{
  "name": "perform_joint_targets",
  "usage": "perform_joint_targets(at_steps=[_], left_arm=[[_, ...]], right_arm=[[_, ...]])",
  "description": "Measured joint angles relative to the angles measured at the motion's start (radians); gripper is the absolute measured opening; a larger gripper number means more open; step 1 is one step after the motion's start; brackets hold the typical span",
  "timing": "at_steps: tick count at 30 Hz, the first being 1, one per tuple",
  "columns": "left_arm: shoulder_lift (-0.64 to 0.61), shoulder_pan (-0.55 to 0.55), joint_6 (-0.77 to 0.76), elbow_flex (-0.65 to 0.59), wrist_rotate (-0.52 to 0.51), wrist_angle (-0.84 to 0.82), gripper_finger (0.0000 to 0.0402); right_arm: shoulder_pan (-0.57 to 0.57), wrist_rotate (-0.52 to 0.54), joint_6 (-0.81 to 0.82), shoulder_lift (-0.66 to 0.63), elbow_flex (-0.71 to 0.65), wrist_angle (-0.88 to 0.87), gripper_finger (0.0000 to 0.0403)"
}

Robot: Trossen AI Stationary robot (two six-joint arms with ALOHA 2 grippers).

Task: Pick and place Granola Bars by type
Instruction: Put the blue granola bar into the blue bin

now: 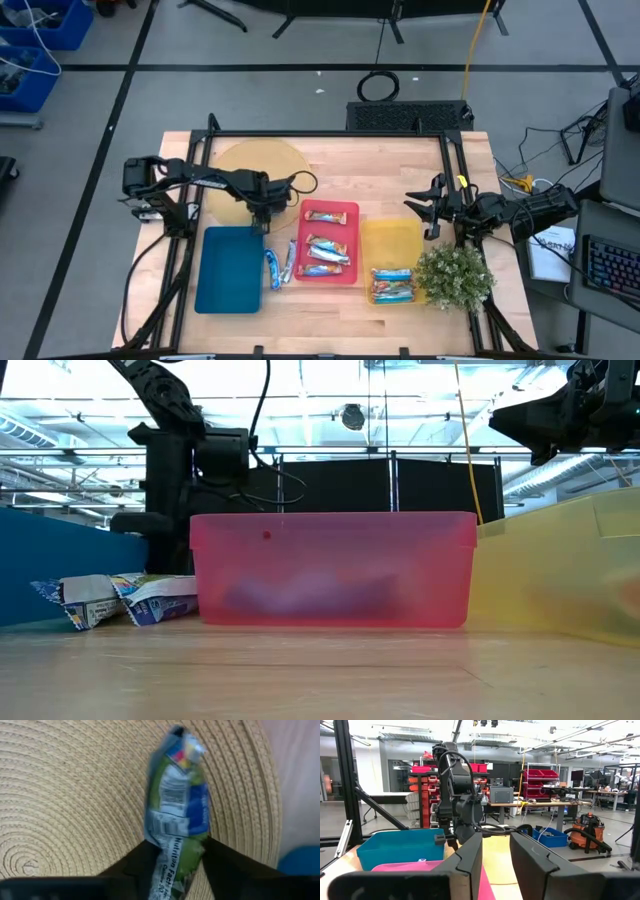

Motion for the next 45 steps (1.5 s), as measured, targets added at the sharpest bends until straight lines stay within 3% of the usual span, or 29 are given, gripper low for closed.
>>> perform_joint_targets(at_steps=[4,6,12,17,22,27,31,35,38,40,45], left_arm=[[0.000,0.001,0.019,0.000,0.000,-0.008,0.0048],[-0.001,0.003,0.012,0.001,-0.005,-0.009,0.0026],[-0.062,-0.027,0.005,0.034,-0.089,-0.062,0.0024],[-0.187,-0.066,-0.073,0.128,-0.133,-0.241,0.0022],[-0.324,-0.183,-0.211,0.217,-0.037,-0.406,0.0020],[-0.419,-0.348,-0.509,0.266,0.085,-0.530,0.0020],[-0.437,-0.505,-0.712,0.262,0.106,-0.596,0.0019],[-0.427,-0.604,-0.801,0.211,0.115,-0.557,0.0019],[-0.412,-0.624,-0.830,0.148,0.184,-0.507,0.0018],[-0.407,-0.626,-0.859,0.112,0.175,-0.491,0.0024],[-0.401,-0.606,-0.942,0.049,0.123,-0.483,0.0085]], right_arm=[[0.000,0.000,0.000,0.000,0.000,0.000,0.0091],[0.000,0.000,0.000,0.000,0.000,0.000,0.0091],[0.000,0.000,0.000,0.000,0.000,0.000,0.0091],[0.000,0.000,0.000,0.000,0.000,0.000,0.0091],[0.000,0.000,0.000,0.000,0.000,0.000,0.0091],[0.000,0.000,0.000,0.000,0.000,0.000,0.0091],[0.000,0.000,0.000,0.000,0.000,0.000,0.0091],[0.000,0.000,0.000,0.000,0.000,0.000,0.0091],[0.000,0.000,0.000,0.000,0.000,0.000,0.0091],[0.000,0.000,0.000,0.000,0.000,0.000,0.0091],[0.000,0.000,0.000,0.000,0.000,0.000,0.0091]])
